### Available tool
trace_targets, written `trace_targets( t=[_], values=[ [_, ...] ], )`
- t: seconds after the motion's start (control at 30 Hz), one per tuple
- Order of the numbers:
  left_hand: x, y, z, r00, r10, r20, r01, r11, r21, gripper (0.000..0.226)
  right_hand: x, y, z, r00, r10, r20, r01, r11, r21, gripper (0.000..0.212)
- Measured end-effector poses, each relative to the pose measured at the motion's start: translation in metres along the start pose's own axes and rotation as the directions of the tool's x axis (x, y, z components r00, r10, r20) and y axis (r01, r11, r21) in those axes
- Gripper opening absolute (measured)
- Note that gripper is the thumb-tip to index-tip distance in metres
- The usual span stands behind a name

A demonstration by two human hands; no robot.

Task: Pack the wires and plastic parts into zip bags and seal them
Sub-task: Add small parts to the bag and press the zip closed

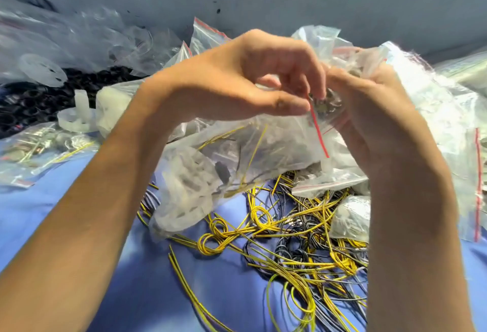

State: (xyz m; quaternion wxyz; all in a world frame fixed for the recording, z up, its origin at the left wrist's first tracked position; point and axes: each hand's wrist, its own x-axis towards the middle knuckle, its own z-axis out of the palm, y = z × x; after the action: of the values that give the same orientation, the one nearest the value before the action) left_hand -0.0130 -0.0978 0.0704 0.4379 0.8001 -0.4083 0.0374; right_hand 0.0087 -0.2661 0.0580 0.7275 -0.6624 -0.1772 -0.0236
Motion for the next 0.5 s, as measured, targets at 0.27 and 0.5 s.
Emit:
trace_targets(
  t=[0.27, 0.5],
  values=[
    [-0.002, -0.002, -0.007, 0.983, 0.025, -0.183, 0.0, 0.991, 0.137, 0.021, -0.014, 0.0, -0.012, 0.951, 0.082, 0.299, -0.025, 0.982, -0.187, 0.022],
    [-0.002, 0.001, -0.008, 0.952, 0.105, -0.286, -0.091, 0.994, 0.063, 0.023, -0.014, 0.004, -0.007, 0.787, 0.403, 0.467, -0.25, 0.901, -0.355, 0.088]
  ],
)
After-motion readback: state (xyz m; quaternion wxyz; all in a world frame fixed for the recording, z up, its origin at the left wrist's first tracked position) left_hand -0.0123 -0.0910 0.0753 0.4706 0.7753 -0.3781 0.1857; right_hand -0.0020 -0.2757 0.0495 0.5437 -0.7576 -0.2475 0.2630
